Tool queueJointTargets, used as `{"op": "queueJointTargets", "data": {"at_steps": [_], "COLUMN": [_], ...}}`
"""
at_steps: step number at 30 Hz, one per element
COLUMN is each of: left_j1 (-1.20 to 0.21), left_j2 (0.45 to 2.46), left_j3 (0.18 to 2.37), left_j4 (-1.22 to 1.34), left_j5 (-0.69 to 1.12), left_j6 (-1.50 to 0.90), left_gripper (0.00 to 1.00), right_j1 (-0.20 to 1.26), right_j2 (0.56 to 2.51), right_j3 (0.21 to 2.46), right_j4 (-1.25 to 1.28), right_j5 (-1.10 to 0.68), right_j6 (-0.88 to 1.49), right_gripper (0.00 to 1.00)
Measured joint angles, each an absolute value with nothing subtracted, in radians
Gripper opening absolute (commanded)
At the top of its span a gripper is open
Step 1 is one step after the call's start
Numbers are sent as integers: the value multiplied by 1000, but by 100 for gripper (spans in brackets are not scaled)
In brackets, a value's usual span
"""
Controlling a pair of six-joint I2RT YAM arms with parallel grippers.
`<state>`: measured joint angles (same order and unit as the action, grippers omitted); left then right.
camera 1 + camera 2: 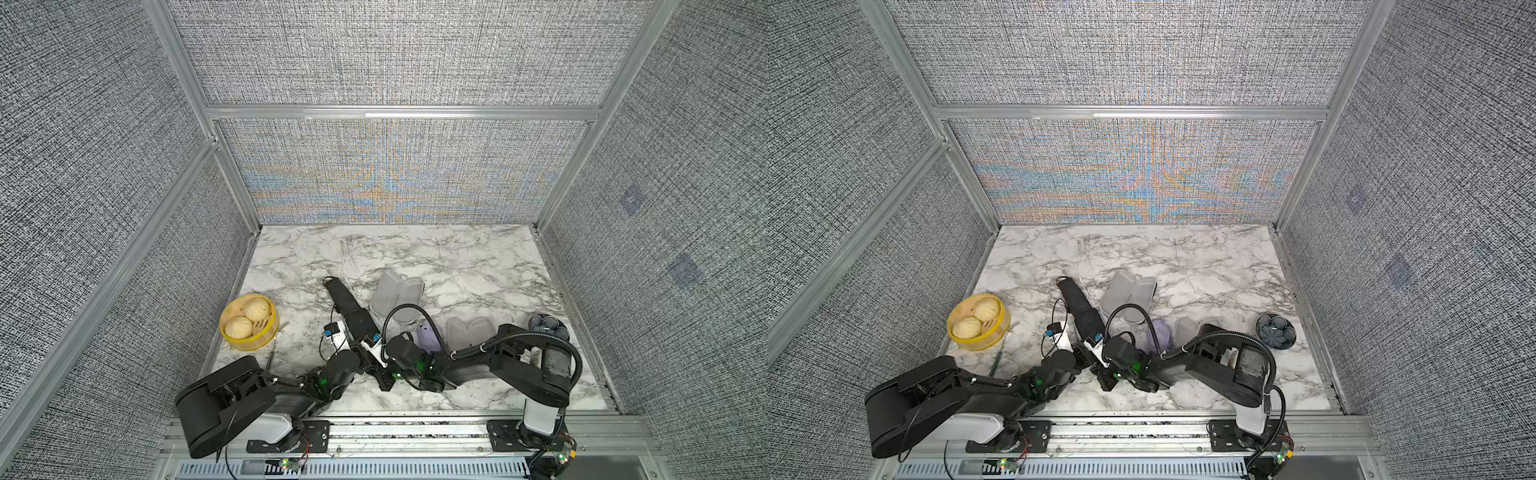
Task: Put umbrellas into zippered umbrella sleeves
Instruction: Place the umbrella sleeve at the center of the board.
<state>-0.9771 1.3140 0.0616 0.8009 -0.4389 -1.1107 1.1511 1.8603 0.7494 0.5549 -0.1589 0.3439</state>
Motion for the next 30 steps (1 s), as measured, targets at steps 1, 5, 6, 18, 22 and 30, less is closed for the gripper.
{"op": "queueJointTargets", "data": {"at_steps": [1,5,6,18,22,30], "left_j1": [-977,-977,-976,-746,-537,-508], "left_j2": [1292,1161,1117,587,707,984], "left_j3": [61,79,97,277,261,316], "left_j4": [773,598,516,-184,-150,21], "left_j5": [-439,-458,-469,-484,-311,-171], "left_j6": [-1112,-1112,-1097,-855,-762,-680], "left_gripper": [23,40,50,95,95,99], "right_j1": [1150,1124,1119,1047,1013,975], "right_j2": [1860,1813,1802,1759,1742,1771], "right_j3": [741,664,649,636,627,633], "right_j4": [569,612,614,523,500,531], "right_j5": [-162,-168,-168,-186,-189,-223], "right_j6": [344,345,344,296,276,245], "right_gripper": [0,0,0,0,0,0]}}
